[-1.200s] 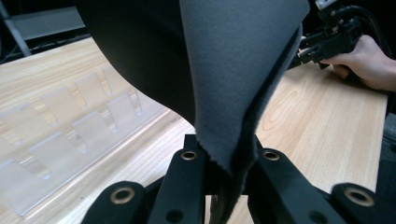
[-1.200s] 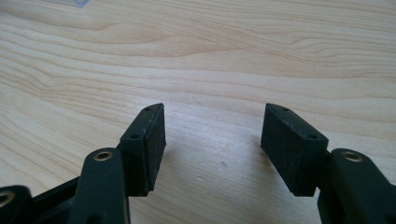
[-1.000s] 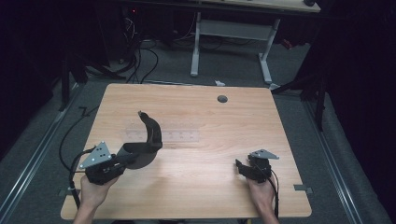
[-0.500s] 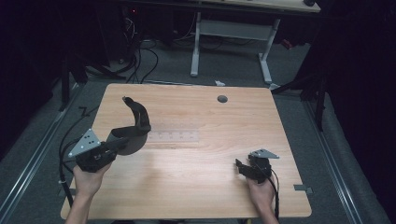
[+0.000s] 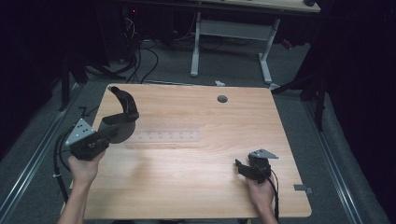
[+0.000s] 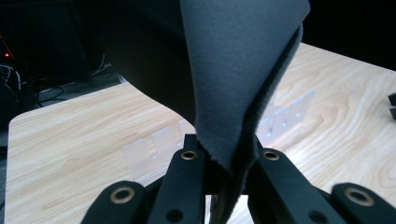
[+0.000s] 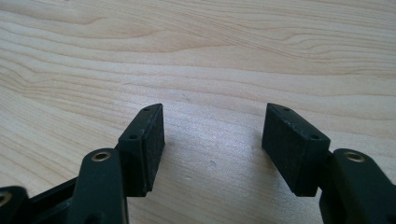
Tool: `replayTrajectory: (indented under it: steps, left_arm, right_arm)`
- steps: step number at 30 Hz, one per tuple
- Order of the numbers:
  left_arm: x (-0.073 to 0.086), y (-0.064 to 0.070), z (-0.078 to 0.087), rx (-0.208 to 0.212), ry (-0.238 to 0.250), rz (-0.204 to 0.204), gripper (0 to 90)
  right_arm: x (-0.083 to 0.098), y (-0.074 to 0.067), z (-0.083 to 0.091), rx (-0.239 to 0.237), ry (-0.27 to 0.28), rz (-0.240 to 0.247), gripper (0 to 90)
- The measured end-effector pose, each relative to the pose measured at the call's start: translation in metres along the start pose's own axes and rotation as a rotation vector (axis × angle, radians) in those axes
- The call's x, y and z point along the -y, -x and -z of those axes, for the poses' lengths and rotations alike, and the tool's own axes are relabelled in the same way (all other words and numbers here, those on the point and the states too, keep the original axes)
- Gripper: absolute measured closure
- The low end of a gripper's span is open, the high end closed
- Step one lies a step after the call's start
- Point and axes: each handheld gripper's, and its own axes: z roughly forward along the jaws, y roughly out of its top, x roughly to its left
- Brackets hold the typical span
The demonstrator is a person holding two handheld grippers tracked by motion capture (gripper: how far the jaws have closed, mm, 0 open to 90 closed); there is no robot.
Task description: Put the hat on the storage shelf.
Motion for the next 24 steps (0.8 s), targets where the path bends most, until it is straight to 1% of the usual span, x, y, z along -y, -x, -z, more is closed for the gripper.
replayTrajectory:
  steps: [2, 6, 11, 14, 21, 23, 24]
  left_arm:
    - [0.0, -0.004, -0.003, -0.015, 0.0, -0.003, 86.4]
    - [0.003, -0.01, -0.01, -0.052, 0.006, -0.022, 86.4]
    - [0.006, -0.017, -0.017, -0.085, 0.01, -0.025, 86.3]
    - [0.008, -0.02, -0.021, -0.098, 0.005, -0.035, 86.3]
    - [0.013, -0.023, -0.03, -0.112, -0.004, -0.036, 86.3]
    - [0.015, -0.024, -0.032, -0.126, -0.012, -0.042, 86.3]
    - [0.016, -0.025, -0.034, -0.135, -0.015, -0.038, 86.3]
  right_arm:
    - [0.0, 0.0, 0.0, 0.0, 0.0, 0.002, 39.2]
    - [0.0, 0.0, 0.0, -0.001, 0.0, 0.001, 38.7]
    - [0.0, 0.0, 0.0, 0.0, -0.001, 0.005, 38.2]
    - [0.0, -0.001, 0.0, 0.001, -0.001, 0.006, 38.2]
    - [0.0, -0.001, 0.0, 0.003, -0.003, 0.005, 38.2]
    - [0.0, -0.001, 0.0, 0.004, -0.003, 0.006, 38.2]
    - [0.0, -0.001, 0.0, 0.004, -0.003, 0.01, 38.2]
